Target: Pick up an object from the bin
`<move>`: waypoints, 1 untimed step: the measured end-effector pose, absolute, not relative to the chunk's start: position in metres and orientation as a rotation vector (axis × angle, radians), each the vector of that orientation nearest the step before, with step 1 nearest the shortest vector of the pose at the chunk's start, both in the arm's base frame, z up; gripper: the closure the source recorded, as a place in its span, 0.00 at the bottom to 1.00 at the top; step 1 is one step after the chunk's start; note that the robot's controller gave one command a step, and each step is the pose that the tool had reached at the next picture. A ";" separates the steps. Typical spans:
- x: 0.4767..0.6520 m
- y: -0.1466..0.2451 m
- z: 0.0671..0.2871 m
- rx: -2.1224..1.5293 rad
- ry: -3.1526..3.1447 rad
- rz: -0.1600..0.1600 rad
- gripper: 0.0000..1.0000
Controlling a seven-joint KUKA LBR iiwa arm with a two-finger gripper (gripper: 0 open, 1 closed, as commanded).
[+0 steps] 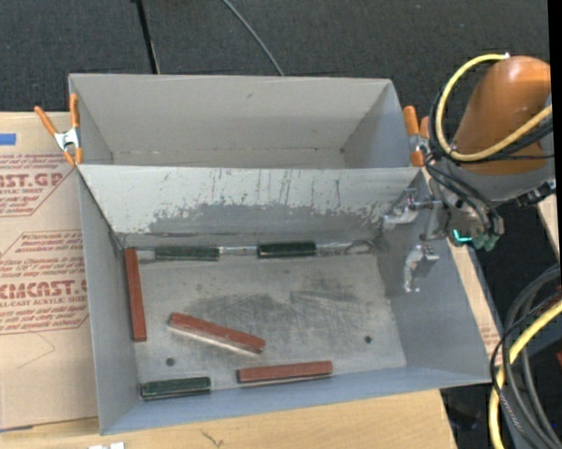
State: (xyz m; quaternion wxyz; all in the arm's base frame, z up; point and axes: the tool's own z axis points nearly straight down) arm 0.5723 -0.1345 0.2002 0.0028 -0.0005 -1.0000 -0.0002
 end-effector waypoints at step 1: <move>0.574 -0.134 0.205 0.000 -3.144 0.001 0.00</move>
Offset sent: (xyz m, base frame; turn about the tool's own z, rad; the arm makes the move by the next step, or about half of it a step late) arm 0.0104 0.0608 -0.0856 0.0207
